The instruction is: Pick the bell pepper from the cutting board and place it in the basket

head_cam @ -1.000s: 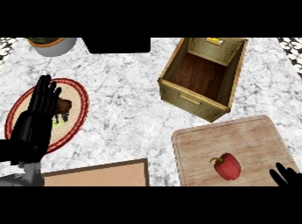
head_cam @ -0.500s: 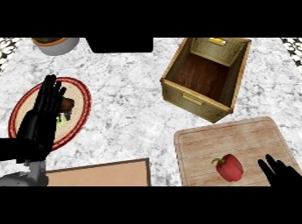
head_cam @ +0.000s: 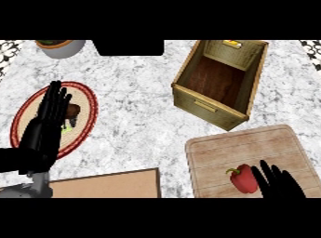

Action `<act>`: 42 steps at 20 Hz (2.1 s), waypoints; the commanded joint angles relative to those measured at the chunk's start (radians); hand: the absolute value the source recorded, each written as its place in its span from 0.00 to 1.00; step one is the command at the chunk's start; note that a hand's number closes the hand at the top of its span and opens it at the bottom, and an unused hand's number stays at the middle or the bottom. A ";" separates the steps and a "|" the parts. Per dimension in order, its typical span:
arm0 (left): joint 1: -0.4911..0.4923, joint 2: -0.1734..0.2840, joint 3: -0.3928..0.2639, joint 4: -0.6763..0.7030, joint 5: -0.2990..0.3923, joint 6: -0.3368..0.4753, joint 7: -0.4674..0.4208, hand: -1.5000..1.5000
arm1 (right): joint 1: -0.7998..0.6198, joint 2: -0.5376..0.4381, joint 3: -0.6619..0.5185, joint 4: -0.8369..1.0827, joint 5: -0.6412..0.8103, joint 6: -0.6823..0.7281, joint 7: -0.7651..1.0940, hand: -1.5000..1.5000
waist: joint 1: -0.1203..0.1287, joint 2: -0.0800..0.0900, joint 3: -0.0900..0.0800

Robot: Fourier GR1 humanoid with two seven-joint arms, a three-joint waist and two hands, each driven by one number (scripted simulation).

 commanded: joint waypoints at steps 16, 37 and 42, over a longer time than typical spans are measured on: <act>0.096 -0.061 -0.042 -0.040 -0.056 0.018 -0.012 0.50 | -0.042 0.152 0.026 0.175 0.161 -0.042 -0.035 0.00 | 0.005 0.004 -0.009; -0.013 -0.087 -0.015 0.078 -0.061 0.007 -0.008 0.50 | -0.144 0.249 -0.092 0.418 0.081 -0.031 -0.166 0.00 | 0.001 0.006 -0.009; 0.053 -0.061 0.005 0.016 -0.039 -0.023 -0.017 0.50 | -0.123 0.288 -0.089 0.497 0.108 -0.102 -0.195 0.00 | 0.003 0.005 -0.009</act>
